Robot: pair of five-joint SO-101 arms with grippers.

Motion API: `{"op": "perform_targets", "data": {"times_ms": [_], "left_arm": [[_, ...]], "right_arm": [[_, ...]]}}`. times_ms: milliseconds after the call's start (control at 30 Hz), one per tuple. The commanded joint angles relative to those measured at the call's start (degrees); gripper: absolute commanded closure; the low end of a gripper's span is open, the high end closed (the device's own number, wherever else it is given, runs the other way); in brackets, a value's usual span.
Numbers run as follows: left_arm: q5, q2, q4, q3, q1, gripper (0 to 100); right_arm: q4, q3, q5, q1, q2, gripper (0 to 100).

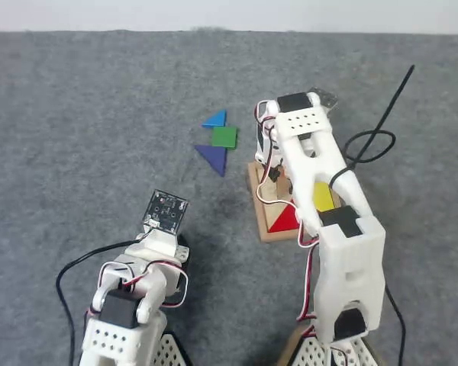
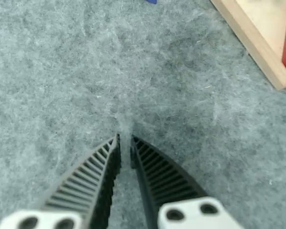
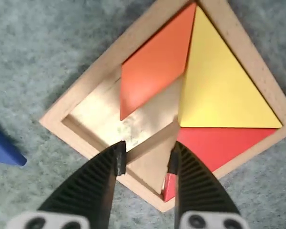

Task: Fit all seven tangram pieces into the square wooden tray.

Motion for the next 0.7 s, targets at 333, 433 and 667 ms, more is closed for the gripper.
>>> {"op": "perform_targets", "data": {"times_ms": [333,433,667], "left_arm": [[0.62,-1.14,0.26,-0.57,-0.09,96],[0.62,-1.14,0.26,-0.57,-0.09,96],[0.62,-1.14,0.26,-0.57,-0.09,96]], "right_arm": [[-3.30,-0.35,4.66,-0.40,-1.01,83.8],[-3.74,-0.35,15.74,-0.48,-1.01,88.6],[-4.09,-2.20,49.58,-0.13,-5.14,99.1]]}}
